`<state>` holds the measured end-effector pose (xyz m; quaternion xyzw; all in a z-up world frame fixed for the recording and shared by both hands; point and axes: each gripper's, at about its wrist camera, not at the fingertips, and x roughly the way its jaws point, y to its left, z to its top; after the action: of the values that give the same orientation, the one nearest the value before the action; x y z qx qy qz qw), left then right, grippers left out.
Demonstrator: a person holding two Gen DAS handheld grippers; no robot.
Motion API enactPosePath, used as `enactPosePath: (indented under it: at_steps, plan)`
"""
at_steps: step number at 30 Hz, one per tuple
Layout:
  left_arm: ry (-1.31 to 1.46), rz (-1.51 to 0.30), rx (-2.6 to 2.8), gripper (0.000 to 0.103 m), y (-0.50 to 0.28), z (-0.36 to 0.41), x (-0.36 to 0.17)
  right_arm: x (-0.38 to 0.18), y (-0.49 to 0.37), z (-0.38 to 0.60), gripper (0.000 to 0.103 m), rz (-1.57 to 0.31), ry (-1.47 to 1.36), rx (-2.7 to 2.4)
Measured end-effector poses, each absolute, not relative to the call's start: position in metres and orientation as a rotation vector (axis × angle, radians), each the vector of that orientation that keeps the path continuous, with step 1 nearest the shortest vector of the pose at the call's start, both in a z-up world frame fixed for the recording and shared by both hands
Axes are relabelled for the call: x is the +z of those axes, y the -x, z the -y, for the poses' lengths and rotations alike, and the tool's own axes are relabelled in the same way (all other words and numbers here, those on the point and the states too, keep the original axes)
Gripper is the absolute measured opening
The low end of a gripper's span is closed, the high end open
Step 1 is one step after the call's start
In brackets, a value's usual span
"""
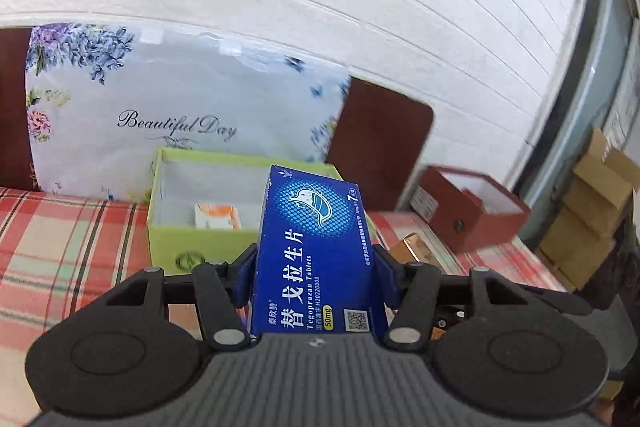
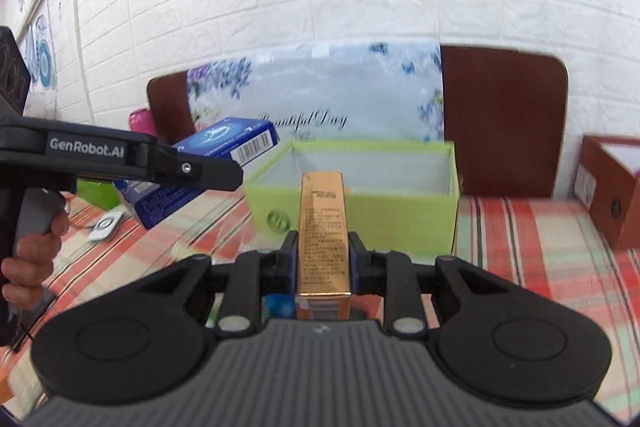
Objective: Organize objects
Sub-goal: 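Carry both boxes into the lime-green box and release them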
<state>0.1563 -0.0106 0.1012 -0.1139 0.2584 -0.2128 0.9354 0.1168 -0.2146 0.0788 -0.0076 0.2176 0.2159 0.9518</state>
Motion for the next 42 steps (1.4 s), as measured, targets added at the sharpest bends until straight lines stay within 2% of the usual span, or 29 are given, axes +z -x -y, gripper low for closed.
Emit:
enactPosePath:
  at_steps: [9, 17, 19, 20, 21, 22, 23, 25, 27, 28, 29, 35, 42]
  plan:
    - [0.330, -0.579, -0.400, 0.061, -0.279, 0.018, 0.092, 0.065, -0.258, 0.210, 0.023, -0.485, 0.049, 0.303]
    - [0.337, -0.659, -0.397, 0.061, -0.344, 0.036, 0.050, 0.026, -0.324, 0.206, 0.023, -0.557, 0.049, 0.258]
    - [0.328, -0.663, -0.399, 0.069, -0.351, 0.038, 0.041, 0.018, -0.333, 0.204, 0.024, -0.570, 0.071, 0.276]
    - [0.321, -0.670, -0.392, 0.083, -0.352, 0.038, 0.038, 0.015, -0.335, 0.203, 0.030, -0.570, 0.081, 0.295]
    - [0.313, -0.675, -0.373, 0.087, -0.352, 0.038, 0.035, 0.013, -0.336, 0.202, 0.039, -0.568, 0.091, 0.300]
    - [0.307, -0.669, -0.367, 0.087, -0.351, 0.036, 0.034, 0.012, -0.335, 0.202, 0.056, -0.560, 0.100, 0.290]
    - [0.301, -0.662, -0.372, 0.087, -0.349, 0.033, 0.034, 0.014, -0.331, 0.204, 0.062, -0.540, 0.107, 0.286]
    - [0.290, -0.644, -0.369, 0.087, -0.340, 0.027, 0.038, 0.024, -0.320, 0.209, 0.066, -0.493, 0.116, 0.286]
    - [0.280, -0.606, -0.363, 0.087, -0.327, 0.022, 0.047, 0.039, -0.303, 0.217, 0.082, -0.420, 0.105, 0.271]
    - [0.276, -0.588, -0.362, 0.087, -0.319, 0.021, 0.053, 0.048, -0.294, 0.222, 0.096, -0.383, 0.094, 0.252]
    - [0.274, -0.574, -0.359, 0.087, -0.311, 0.020, 0.059, 0.055, -0.282, 0.225, 0.103, -0.347, 0.079, 0.233]
    - [0.265, -0.556, -0.333, 0.089, -0.246, 0.019, 0.087, 0.082, -0.208, 0.236, 0.103, -0.281, 0.006, 0.243]
    - [0.212, -0.549, -0.296, 0.090, -0.147, 0.013, 0.084, 0.073, -0.124, 0.241, 0.103, -0.324, -0.009, 0.268]
